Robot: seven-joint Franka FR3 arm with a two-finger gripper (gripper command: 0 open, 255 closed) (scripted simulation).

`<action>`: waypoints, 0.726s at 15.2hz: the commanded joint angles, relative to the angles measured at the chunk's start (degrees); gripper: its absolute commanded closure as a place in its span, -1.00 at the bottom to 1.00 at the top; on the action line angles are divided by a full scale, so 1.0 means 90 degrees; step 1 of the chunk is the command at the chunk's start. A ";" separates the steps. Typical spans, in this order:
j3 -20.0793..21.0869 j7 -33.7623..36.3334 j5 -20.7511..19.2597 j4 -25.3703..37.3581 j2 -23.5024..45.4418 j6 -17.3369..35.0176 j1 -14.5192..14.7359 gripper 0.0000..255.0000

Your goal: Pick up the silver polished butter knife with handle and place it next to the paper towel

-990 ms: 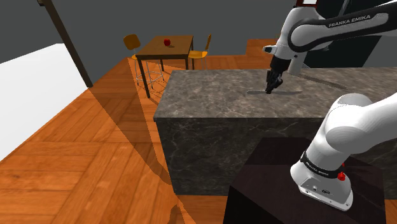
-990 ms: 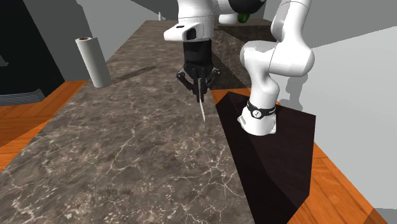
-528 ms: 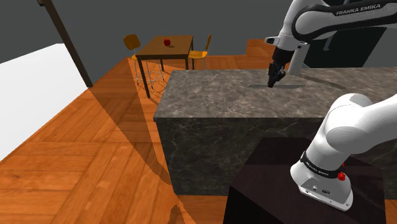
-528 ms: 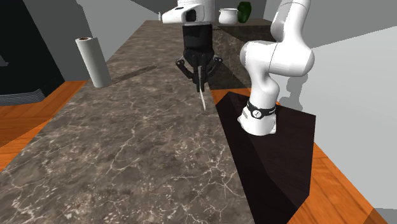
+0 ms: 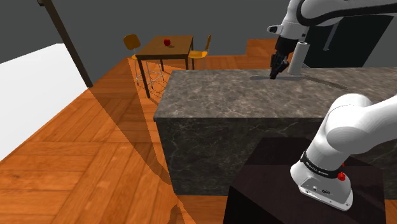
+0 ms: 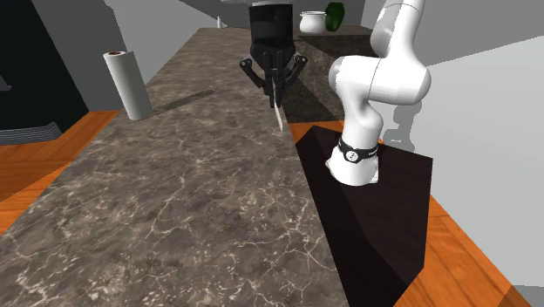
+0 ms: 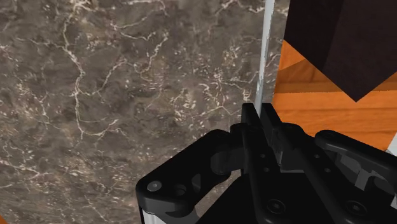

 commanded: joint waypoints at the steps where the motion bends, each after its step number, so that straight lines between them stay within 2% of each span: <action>1: 0.0037 0.0004 0.0036 0.0181 0.0014 -0.0168 0.0021 1.00; 11: 0.0218 0.0051 0.0208 0.1085 0.0130 -0.0953 0.0125 1.00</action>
